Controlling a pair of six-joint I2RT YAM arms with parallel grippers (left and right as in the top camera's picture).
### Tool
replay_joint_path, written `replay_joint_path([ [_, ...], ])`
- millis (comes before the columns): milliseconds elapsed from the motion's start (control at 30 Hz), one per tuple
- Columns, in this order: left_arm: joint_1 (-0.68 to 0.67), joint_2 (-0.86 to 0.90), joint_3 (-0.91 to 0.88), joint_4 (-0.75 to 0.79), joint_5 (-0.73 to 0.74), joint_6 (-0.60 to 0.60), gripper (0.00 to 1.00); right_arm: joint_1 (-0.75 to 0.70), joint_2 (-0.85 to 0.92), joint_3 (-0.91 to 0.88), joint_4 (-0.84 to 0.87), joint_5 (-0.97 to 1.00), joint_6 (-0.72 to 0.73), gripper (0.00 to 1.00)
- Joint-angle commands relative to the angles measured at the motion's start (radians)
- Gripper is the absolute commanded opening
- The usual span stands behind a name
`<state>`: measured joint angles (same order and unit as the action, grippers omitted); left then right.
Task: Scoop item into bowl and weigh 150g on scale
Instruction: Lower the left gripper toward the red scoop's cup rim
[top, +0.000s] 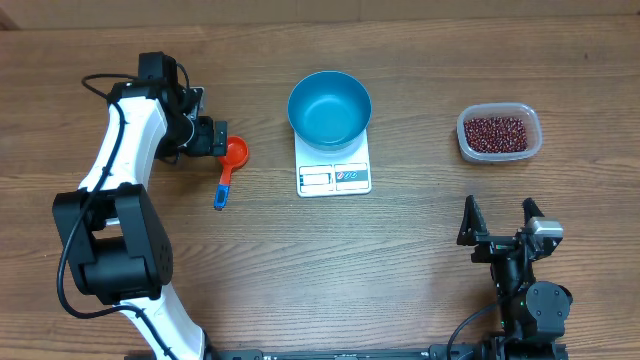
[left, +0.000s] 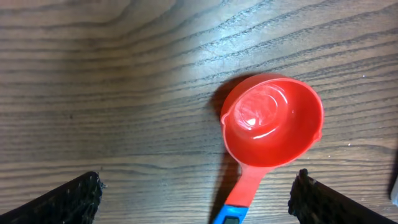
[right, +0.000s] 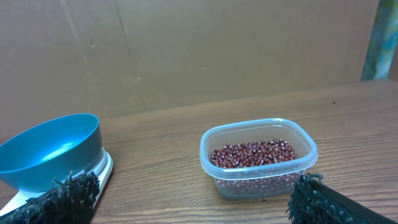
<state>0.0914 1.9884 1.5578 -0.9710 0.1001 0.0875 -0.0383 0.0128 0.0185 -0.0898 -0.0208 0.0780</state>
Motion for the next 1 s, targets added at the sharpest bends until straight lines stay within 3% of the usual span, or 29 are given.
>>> replay_joint_path([
  [0, -0.008, 0.014, 0.021, 0.007, -0.003, 0.063, 1.0, 0.005, -0.01, -0.011, 0.006, 0.009, 0.004, 1.0],
  [567, -0.058, 0.014, 0.021, 0.07, 0.016, 0.206, 1.0, 0.005, -0.01, -0.011, 0.006, 0.009, 0.004, 1.0],
  [967, -0.056, 0.014, 0.021, 0.08, -0.029, 0.204, 1.0, 0.005, -0.01, -0.011, 0.006, 0.009, 0.004, 1.0],
])
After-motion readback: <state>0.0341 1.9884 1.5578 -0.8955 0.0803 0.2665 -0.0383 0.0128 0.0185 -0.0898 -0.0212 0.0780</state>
